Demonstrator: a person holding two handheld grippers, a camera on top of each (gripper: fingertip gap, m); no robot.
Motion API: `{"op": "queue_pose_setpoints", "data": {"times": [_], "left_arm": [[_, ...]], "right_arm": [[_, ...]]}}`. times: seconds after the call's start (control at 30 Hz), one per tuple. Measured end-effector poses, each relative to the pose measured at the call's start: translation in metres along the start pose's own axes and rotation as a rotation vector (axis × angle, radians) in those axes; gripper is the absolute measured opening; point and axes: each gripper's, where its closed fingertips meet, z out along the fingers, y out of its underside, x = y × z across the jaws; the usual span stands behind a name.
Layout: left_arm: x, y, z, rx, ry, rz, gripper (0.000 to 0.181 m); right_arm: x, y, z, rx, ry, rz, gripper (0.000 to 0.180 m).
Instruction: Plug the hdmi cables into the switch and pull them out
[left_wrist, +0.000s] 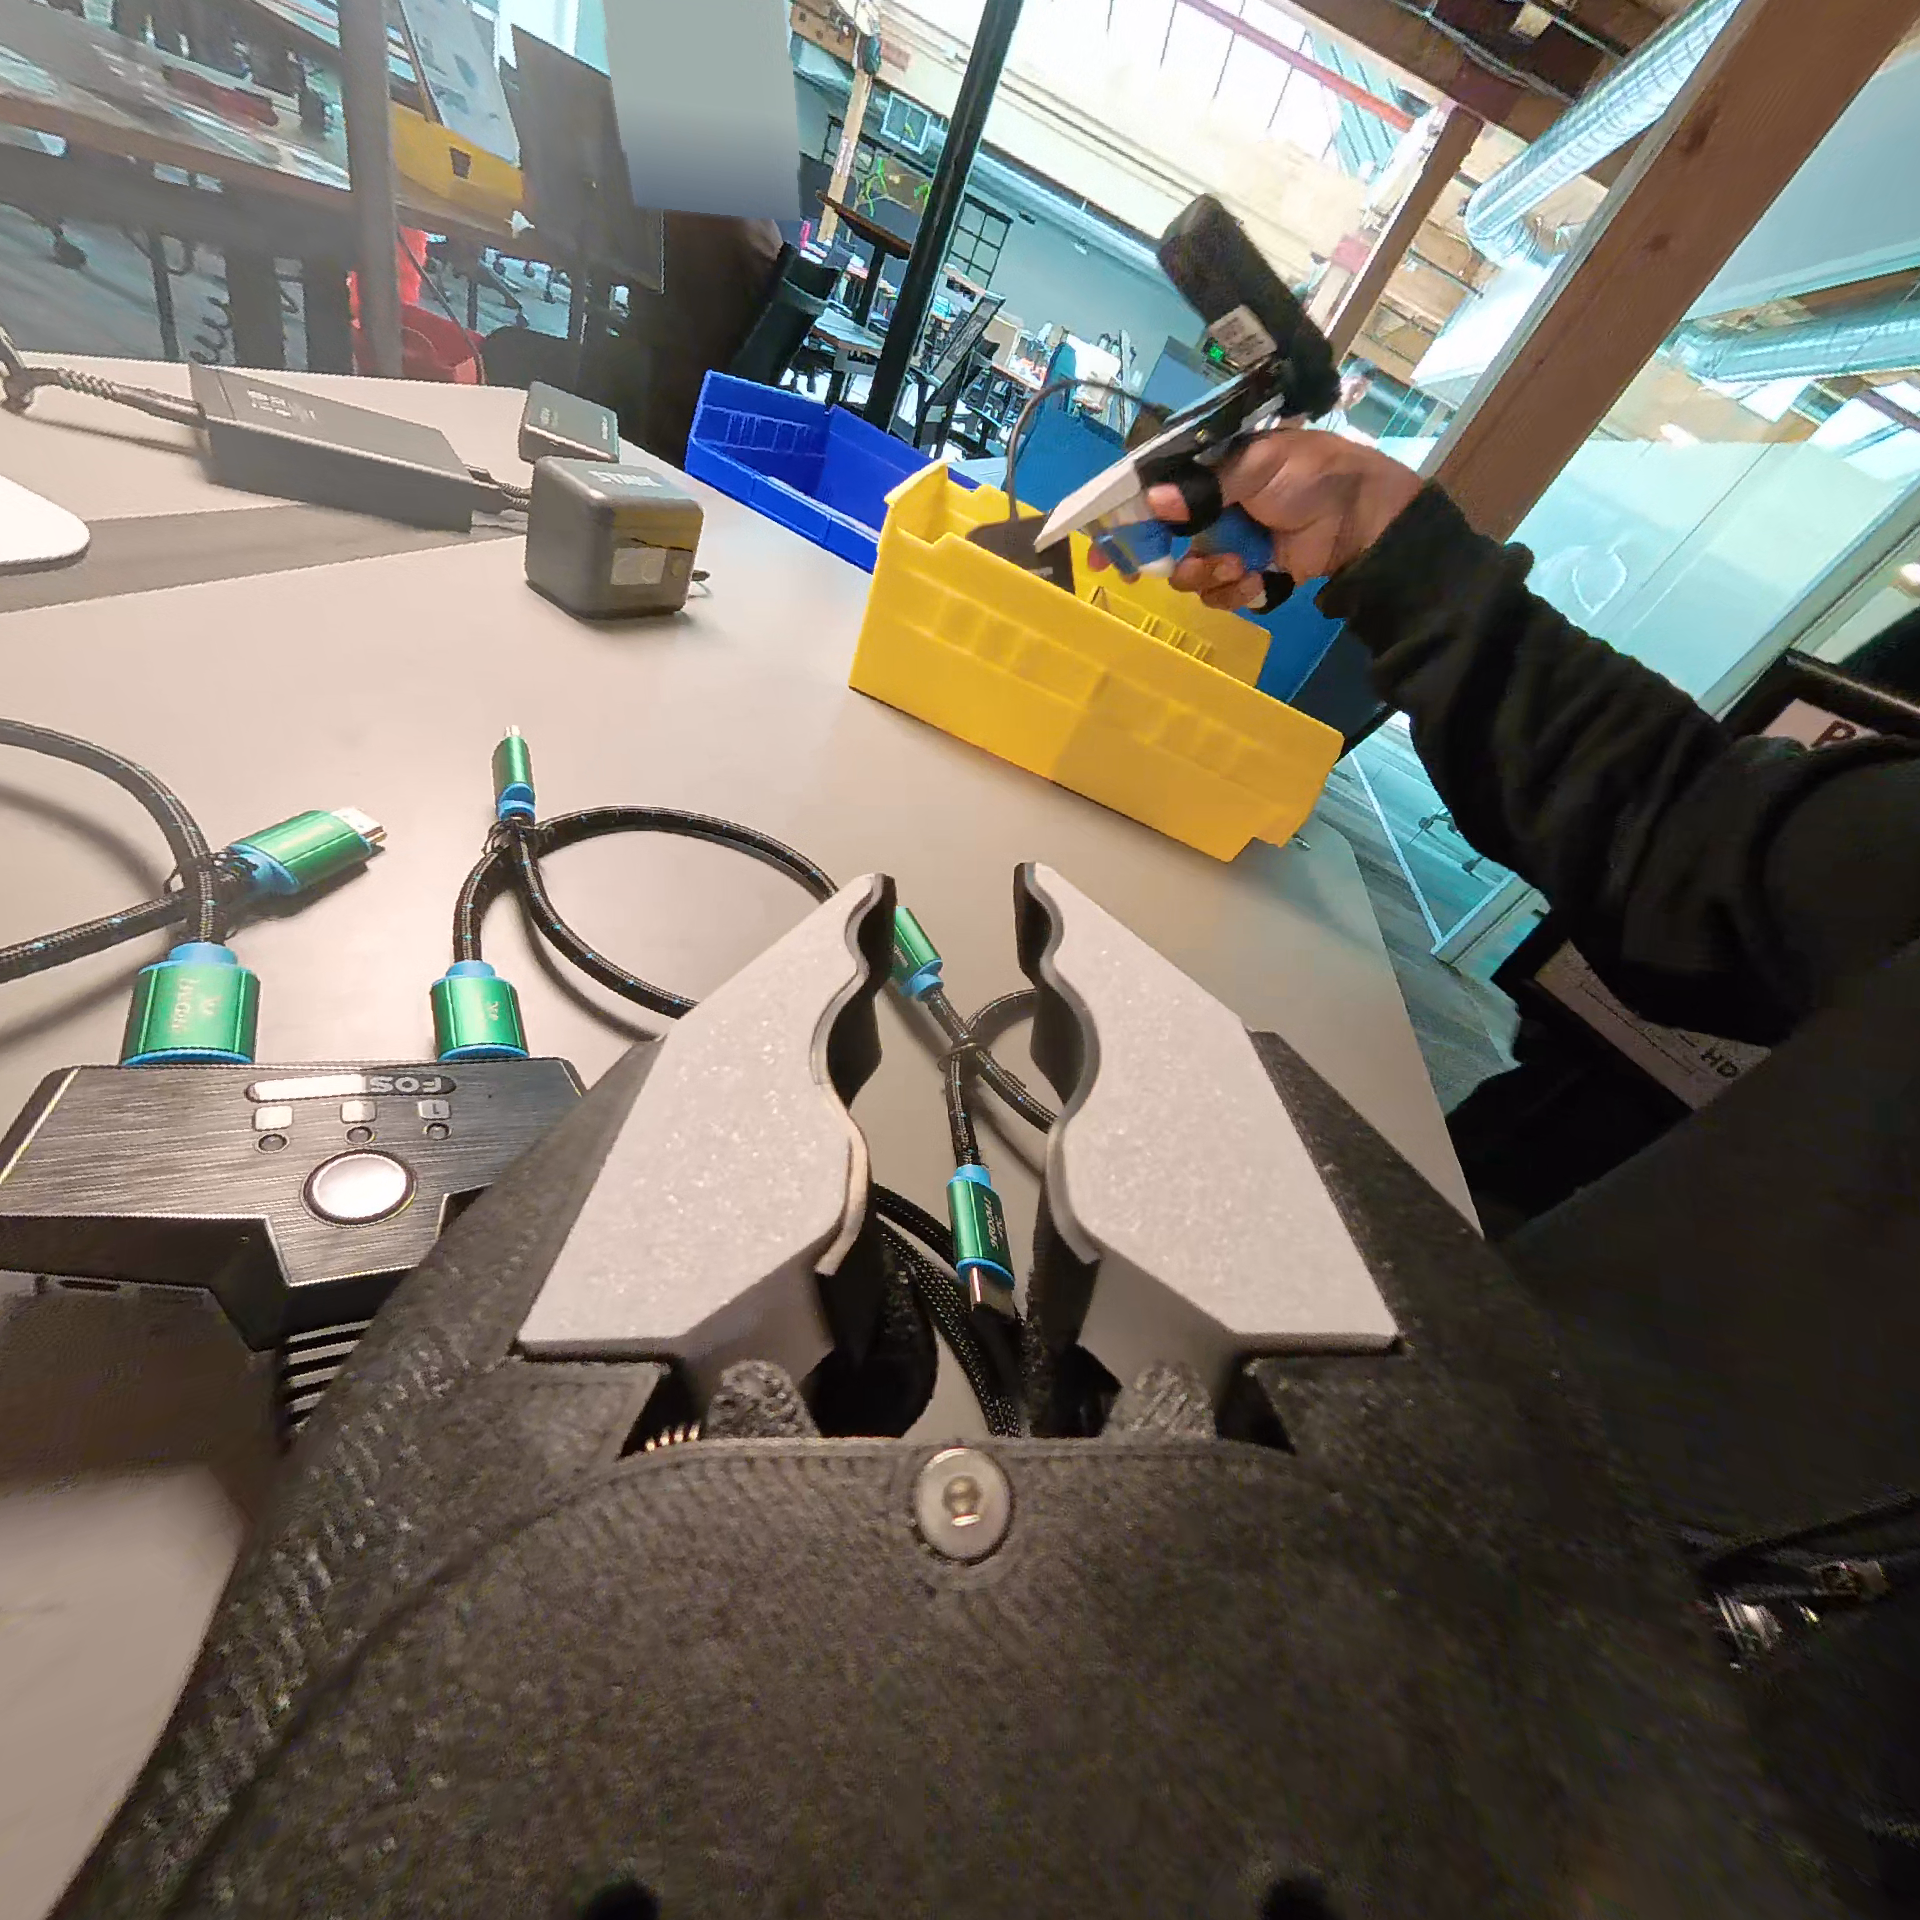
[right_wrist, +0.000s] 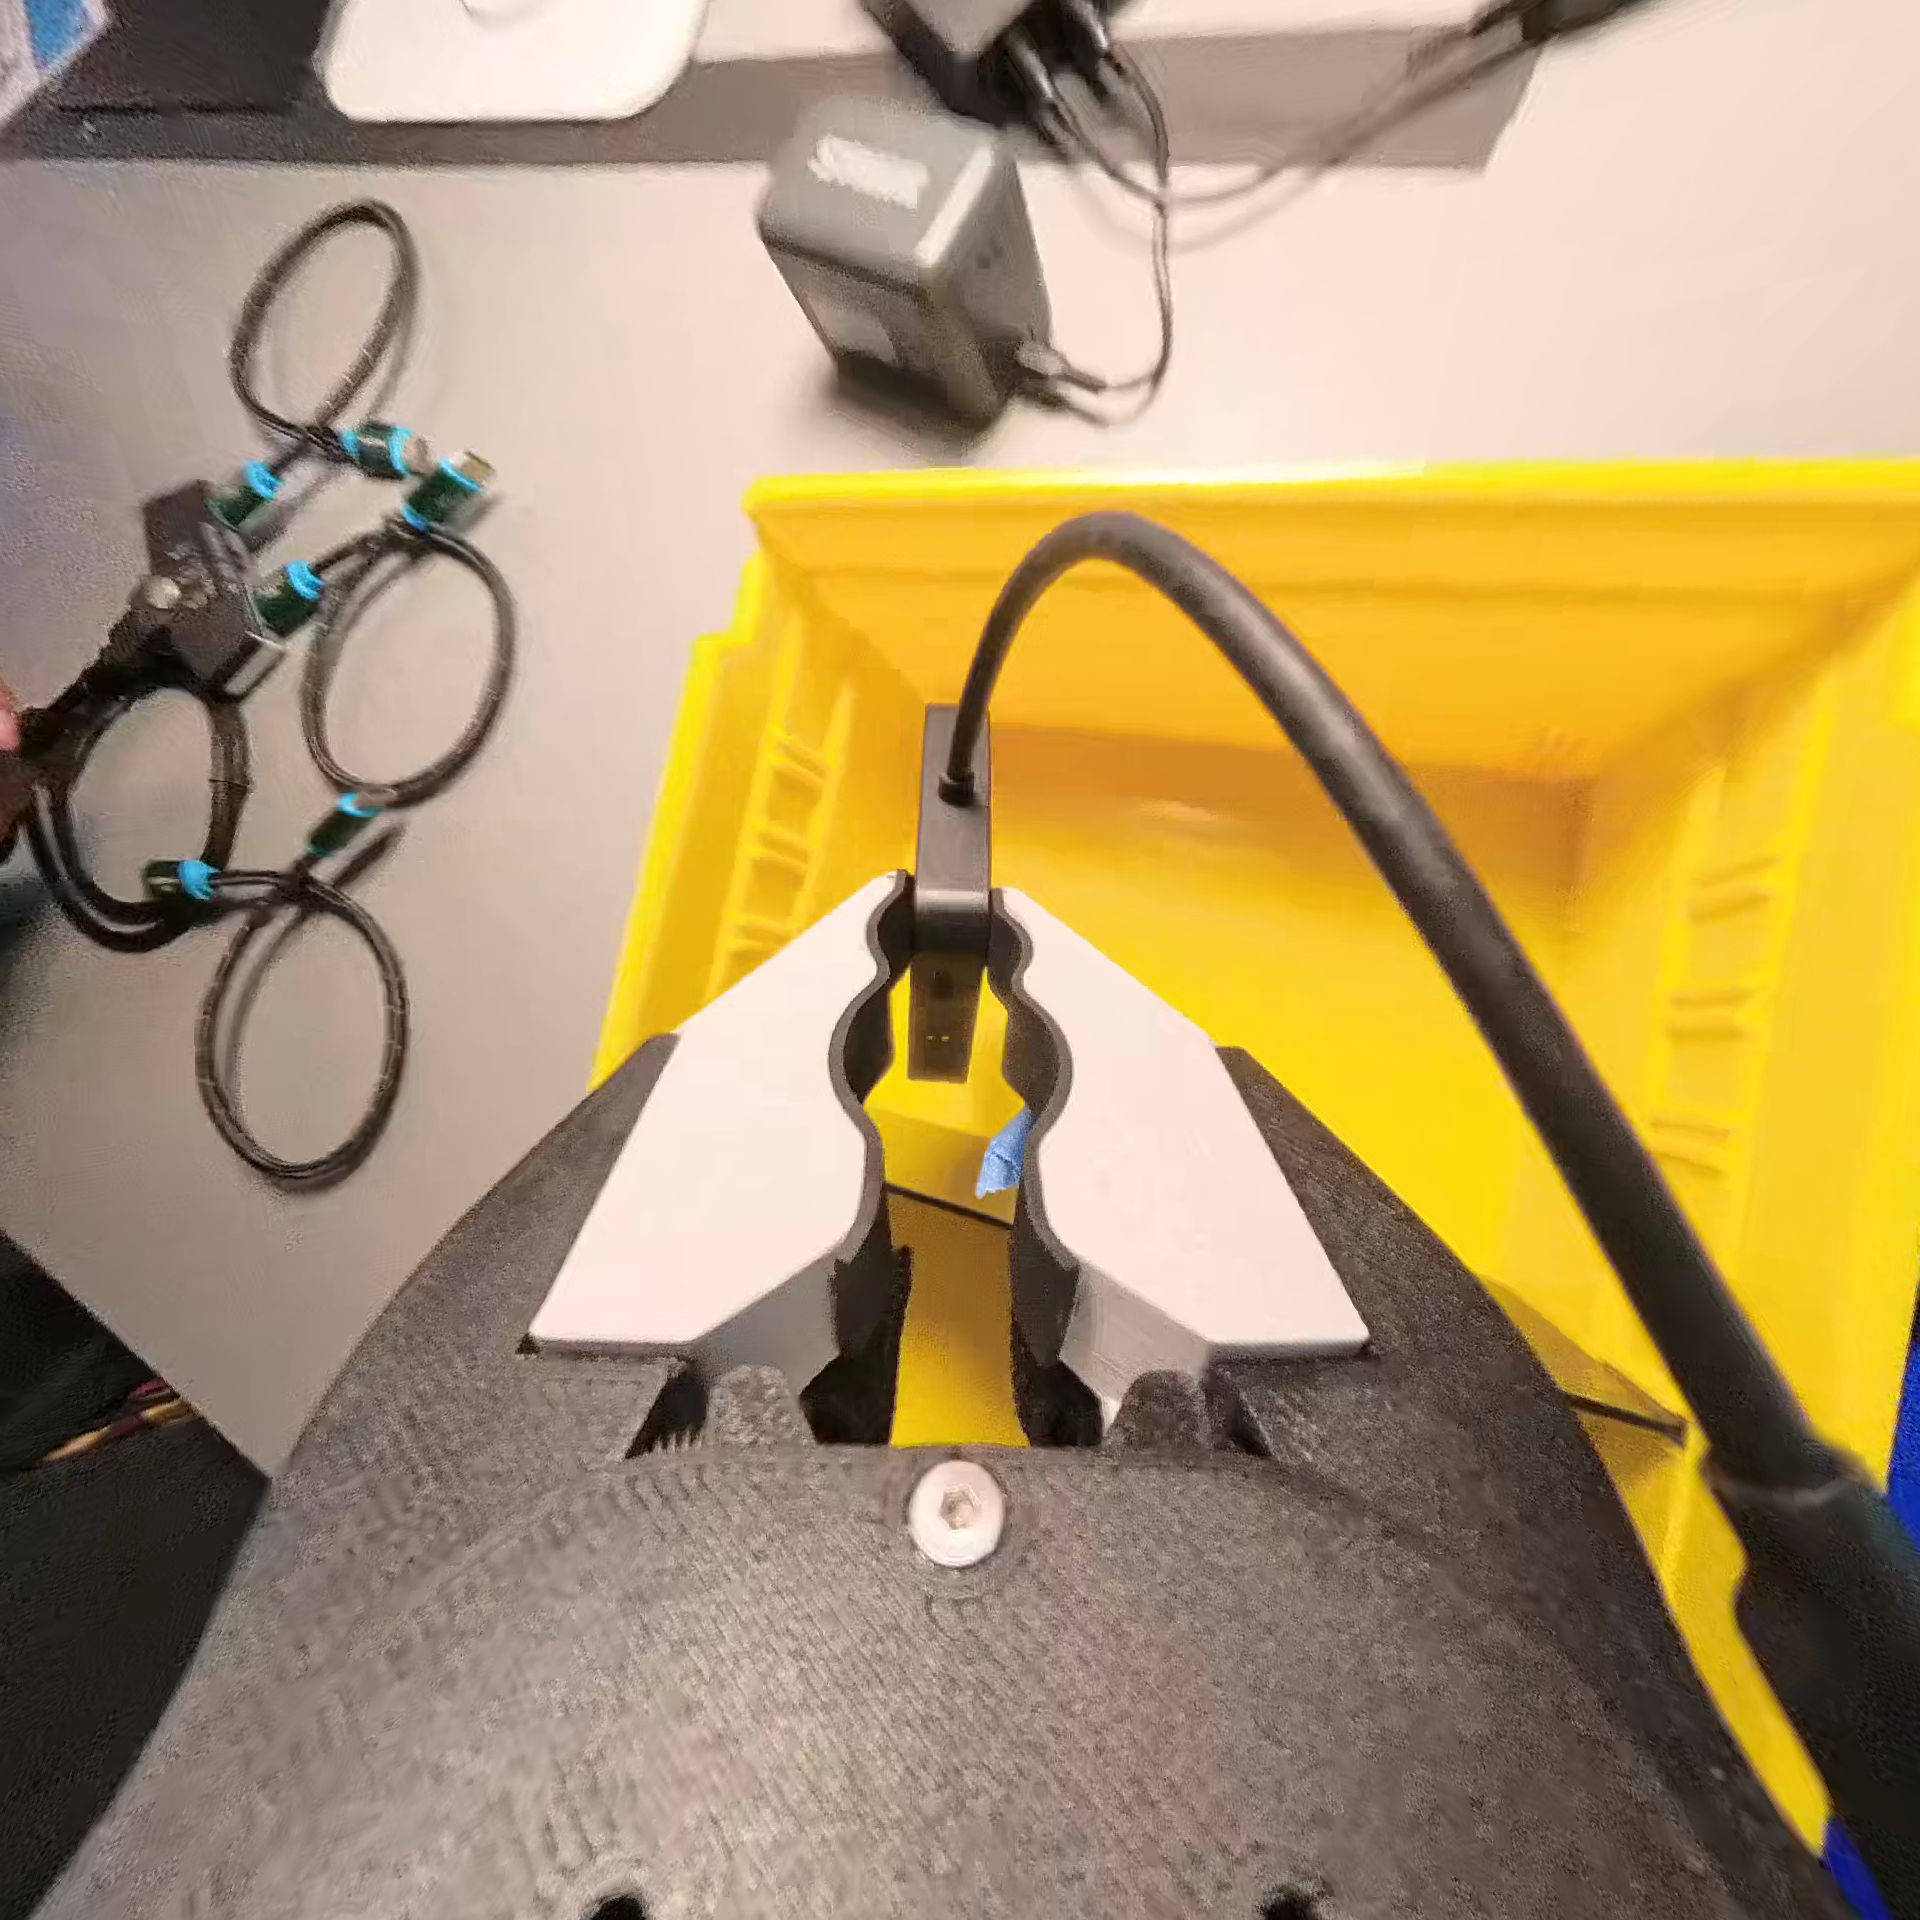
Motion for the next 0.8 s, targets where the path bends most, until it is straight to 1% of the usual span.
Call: {"op": "queue_pose_setpoints", "data": {"times": [0.03, 0.07, 0.1, 0.13, 0.2, 0.23, 0.3, 0.33, 0.37, 0.4, 0.43, 0.5, 0.63, 0.7, 0.8], "left_arm": [[0.0, 0.0, 0.0, -0.001, 0.0, 0.003, 0.023], [0.0, 0.001, 0.001, -0.003, -0.001, 0.005, 0.023], [0.0, 0.001, 0.001, -0.004, -0.002, 0.006, 0.023], [-0.001, 0.002, 0.001, -0.006, -0.002, 0.005, 0.023], [-0.002, 0.004, 0.002, -0.013, -0.001, -0.001, 0.023], [-0.003, 0.004, 0.002, -0.015, -0.002, -0.003, 0.023], [-0.004, 0.005, 0.001, -0.017, -0.005, -0.004, 0.023], [-0.005, 0.004, 0.001, -0.018, -0.007, -0.003, 0.023], [-0.006, 0.004, 0.001, -0.019, -0.01, -0.002, 0.023], [-0.007, 0.004, 0.001, -0.019, -0.013, -0.002, 0.023], [-0.007, 0.004, 0.001, -0.019, -0.015, -0.003, 0.023], [-0.01, 0.004, 0.002, -0.014, -0.022, -0.005, 0.023], [-0.013, 0.005, 0.002, -0.013, -0.035, -0.008, 0.022], [-0.014, 0.006, 0.001, -0.016, -0.042, 0.0, 0.022], [-0.016, 0.006, -0.001, -0.02, -0.054, 0.015, 0.022]], "right_arm": [[0.007, 0.007, 0.004, -0.037, 0.028, -0.007, 0.015], [0.012, 0.013, 0.005, -0.073, 0.059, -0.025, 0.022], [0.016, 0.018, 0.004, -0.106, 0.093, -0.051, 0.037], [0.02, 0.021, 0.0, -0.138, 0.133, -0.086, 0.046], [0.03, 0.025, -0.016, -0.211, 0.243, -0.171, 0.062], [0.035, 0.026, -0.028, -0.251, 0.31, -0.216, 0.066], [0.038, 0.025, -0.057, -0.316, 0.44, -0.308, 0.066], [0.032, 0.022, -0.068, -0.327, 0.485, -0.36, 0.066], [0.015, 0.016, -0.074, -0.309, 0.488, -0.419, 0.065], [-0.01, 0.01, -0.072, -0.27, 0.448, -0.488, 0.065], [-0.042, 0.005, -0.064, -0.221, 0.385, -0.566, 0.064], [-0.111, 0.009, -0.033, -0.167, 0.231, -0.771, 0.061], [-0.235, 0.052, 0.058, -0.153, -0.106, -1.218, 0.059], [-0.275, 0.072, 0.101, -0.17, -0.241, -1.343, 0.058], [-0.295, 0.081, 0.156, -0.246, -0.271, -1.466, 0.06]]}}
